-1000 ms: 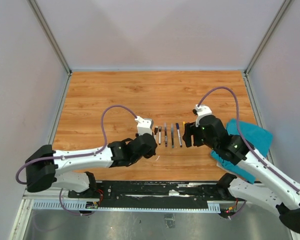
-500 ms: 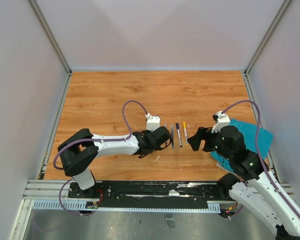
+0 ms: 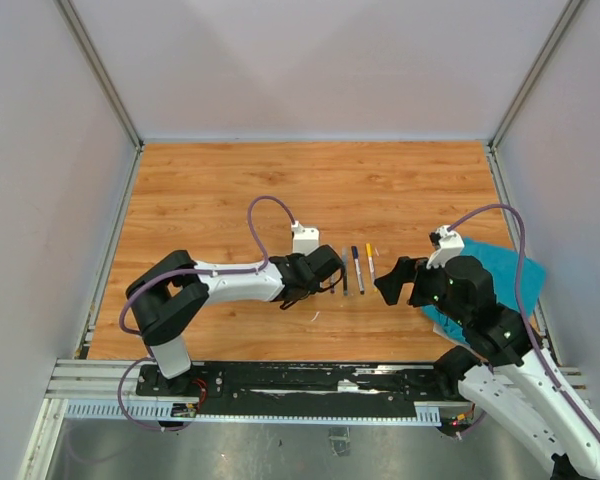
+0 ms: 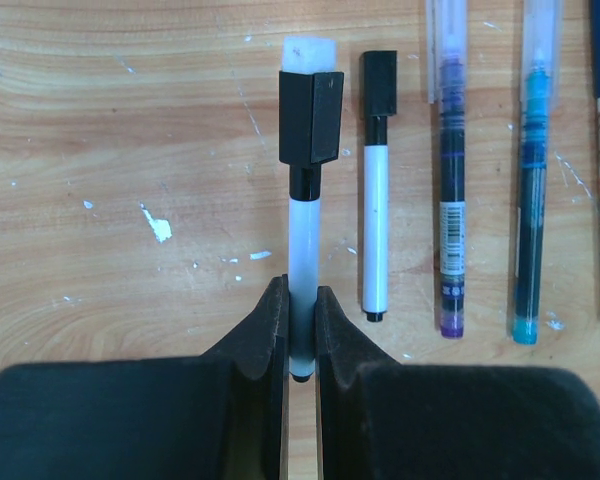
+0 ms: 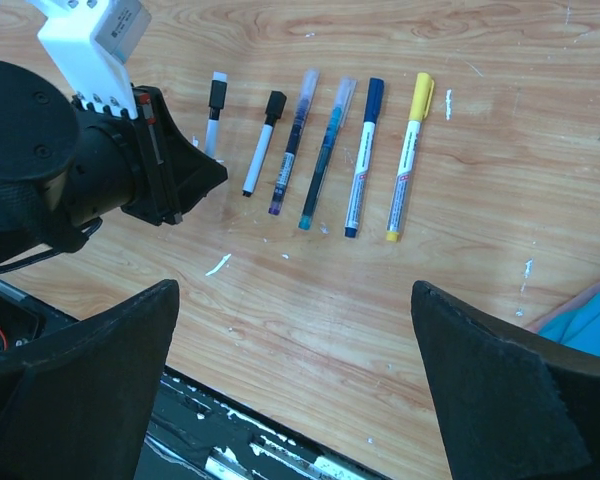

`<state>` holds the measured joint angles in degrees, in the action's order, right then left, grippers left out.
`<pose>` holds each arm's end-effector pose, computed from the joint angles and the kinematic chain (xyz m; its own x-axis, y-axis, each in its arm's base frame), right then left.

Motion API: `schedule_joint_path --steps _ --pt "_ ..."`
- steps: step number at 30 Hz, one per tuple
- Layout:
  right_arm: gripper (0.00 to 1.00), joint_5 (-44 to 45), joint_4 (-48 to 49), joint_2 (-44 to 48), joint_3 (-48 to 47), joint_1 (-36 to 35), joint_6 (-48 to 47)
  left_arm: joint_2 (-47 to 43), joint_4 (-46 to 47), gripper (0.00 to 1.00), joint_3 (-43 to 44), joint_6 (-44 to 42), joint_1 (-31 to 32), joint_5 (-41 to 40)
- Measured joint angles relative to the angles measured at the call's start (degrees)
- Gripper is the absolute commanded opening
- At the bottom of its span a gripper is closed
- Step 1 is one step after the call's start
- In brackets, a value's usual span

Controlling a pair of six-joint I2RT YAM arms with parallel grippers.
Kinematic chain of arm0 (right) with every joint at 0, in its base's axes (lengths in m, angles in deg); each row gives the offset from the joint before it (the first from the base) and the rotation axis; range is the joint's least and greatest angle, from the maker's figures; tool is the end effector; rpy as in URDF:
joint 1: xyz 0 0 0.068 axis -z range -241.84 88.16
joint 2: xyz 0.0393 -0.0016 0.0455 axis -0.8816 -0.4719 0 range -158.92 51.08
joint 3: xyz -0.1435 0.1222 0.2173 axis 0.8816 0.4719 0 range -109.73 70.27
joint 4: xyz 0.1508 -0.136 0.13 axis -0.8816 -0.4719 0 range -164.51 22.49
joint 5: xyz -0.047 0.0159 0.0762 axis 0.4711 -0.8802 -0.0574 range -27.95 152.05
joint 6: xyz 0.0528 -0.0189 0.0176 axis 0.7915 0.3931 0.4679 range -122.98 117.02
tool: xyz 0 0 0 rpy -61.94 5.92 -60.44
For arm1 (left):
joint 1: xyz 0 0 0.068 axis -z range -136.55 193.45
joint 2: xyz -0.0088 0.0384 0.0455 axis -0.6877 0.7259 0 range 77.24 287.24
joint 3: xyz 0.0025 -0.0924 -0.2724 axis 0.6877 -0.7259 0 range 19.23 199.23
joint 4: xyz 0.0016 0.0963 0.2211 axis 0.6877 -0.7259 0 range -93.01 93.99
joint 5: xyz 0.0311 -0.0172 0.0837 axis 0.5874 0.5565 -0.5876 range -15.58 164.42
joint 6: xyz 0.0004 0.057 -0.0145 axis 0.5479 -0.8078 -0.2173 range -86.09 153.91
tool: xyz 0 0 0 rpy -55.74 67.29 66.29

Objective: Insert the pens into the pen caps
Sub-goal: Place the pen at the center of the board.

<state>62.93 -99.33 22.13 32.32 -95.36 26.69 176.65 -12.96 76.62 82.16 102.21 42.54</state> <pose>0.0789 0.0513 0.2977 -0.5483 0.2304 -0.8039 -0.3096 0.8371 0.4511 0.1897 -0.2692 0.1897 -0.7323 -0.0144 -0.6809 0.0578 0.9949 -0.0831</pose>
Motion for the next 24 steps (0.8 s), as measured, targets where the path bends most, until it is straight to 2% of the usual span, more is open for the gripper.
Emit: schedule_joint_path --steps 9,20,24 --pt "0.98 -2.1 1.9 1.7 2.8 0.0 0.0 1.9 0.3 0.07 0.0 -1.8 -1.7 0.3" --pt "0.99 -8.7 6.5 0.1 5.5 0.0 1.3 2.9 1.2 0.26 0.6 -2.9 -1.7 0.7" --pt "0.98 -10.4 7.8 -0.3 6.2 0.0 1.7 2.9 1.6 0.28 0.6 -2.6 -1.7 1.1"
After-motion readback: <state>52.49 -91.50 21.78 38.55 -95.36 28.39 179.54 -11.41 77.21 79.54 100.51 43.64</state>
